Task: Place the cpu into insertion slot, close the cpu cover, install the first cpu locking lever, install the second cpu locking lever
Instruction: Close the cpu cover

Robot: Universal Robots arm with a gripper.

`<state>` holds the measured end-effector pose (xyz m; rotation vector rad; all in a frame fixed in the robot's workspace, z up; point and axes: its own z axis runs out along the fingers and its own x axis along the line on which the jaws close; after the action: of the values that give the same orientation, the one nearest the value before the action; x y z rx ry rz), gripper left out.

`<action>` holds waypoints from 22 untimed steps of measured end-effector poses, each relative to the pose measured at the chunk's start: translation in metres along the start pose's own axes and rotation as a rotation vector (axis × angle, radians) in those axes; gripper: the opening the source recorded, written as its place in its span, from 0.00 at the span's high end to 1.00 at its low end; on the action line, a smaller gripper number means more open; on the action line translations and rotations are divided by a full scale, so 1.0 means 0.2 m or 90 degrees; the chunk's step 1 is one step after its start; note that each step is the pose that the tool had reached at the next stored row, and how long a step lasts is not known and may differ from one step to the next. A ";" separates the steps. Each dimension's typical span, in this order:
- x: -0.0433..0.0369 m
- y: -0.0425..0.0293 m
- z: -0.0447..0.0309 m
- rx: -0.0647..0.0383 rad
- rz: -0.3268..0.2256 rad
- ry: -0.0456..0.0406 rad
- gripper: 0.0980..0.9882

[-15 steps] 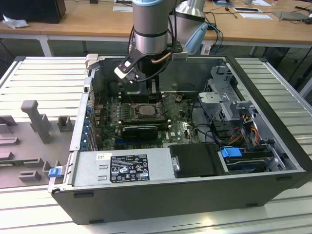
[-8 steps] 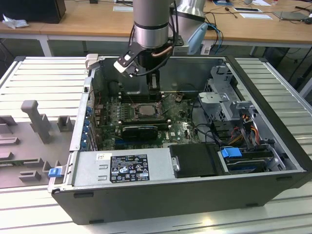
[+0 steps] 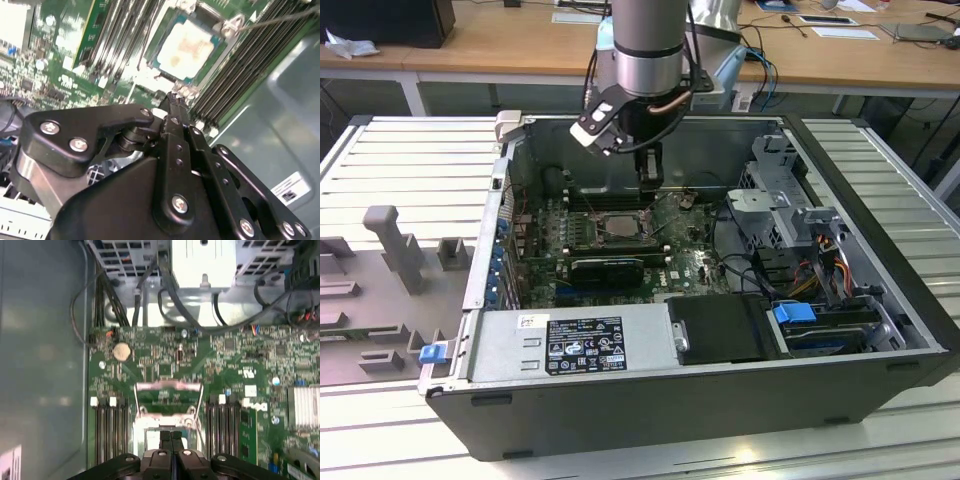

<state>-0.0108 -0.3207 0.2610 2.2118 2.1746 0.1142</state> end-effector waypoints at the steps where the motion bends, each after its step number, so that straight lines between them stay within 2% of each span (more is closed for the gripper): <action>1: 0.000 0.007 -0.003 0.000 0.000 -0.0001 0.99; 4: 0.001 0.016 -0.023 0.000 0.000 0.0000 0.99; 7: 0.002 0.047 -0.025 0.000 0.000 0.0001 0.99; 9: 0.003 0.088 -0.022 0.001 0.000 0.0000 0.99; 11: 0.003 0.108 -0.020 0.001 0.000 -0.0001 0.99; 12: 0.003 0.136 -0.017 0.001 0.000 -0.0001 0.99; 15: 0.004 0.160 -0.014 0.001 0.000 0.0000 0.99; 16: 0.004 0.186 -0.010 0.001 0.000 0.0000 0.99; 19: 0.005 0.223 0.002 0.001 0.000 0.0001 0.99; 22: 0.005 0.276 0.018 0.001 0.000 0.0000 0.99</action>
<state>0.0445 -0.3207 0.2617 2.2128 2.1750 0.1127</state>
